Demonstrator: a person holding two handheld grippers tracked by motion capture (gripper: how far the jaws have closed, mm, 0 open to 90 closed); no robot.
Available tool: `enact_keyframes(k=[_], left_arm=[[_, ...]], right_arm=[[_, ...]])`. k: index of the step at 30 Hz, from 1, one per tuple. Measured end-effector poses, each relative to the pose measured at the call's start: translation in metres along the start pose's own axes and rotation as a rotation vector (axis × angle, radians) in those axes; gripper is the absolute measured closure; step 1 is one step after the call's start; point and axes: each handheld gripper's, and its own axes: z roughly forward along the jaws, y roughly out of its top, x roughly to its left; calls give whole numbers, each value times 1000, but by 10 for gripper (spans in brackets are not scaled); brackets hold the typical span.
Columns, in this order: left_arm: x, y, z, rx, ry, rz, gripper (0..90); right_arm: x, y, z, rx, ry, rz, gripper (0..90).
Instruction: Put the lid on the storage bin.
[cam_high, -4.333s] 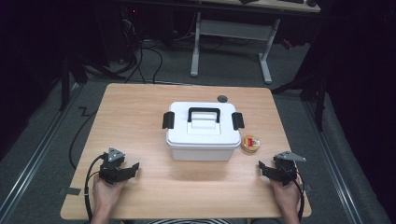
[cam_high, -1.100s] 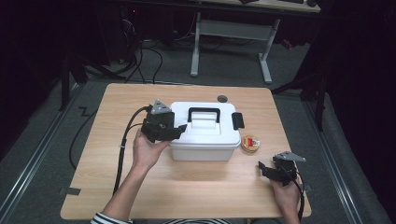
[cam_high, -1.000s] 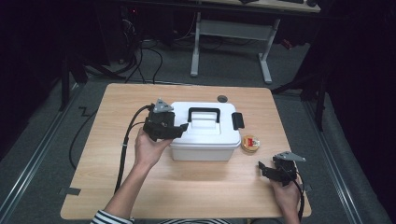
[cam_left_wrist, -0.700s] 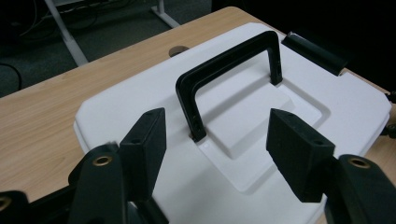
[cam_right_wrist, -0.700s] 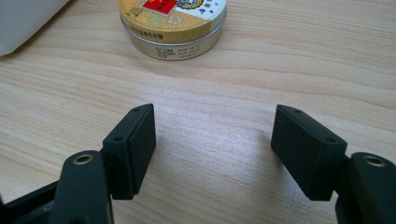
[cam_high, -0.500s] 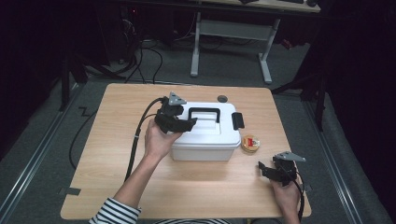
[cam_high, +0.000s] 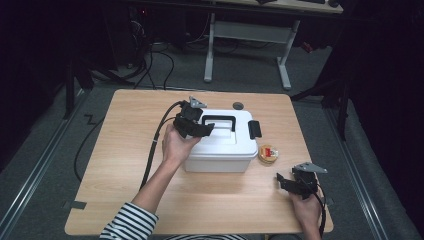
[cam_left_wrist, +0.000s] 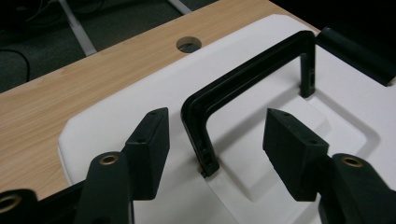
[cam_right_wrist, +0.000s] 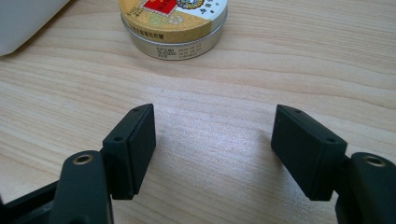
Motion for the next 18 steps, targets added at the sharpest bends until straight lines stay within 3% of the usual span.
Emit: enact_keyframes(k=[3, 18], left_arm=[[2, 0, 4, -5, 15, -15, 441], [-1, -1, 17, -1, 55, -12, 509]], right_arm=[[0, 0, 0, 0, 0, 0, 310], [0, 0, 0, 0, 0, -1, 310]])
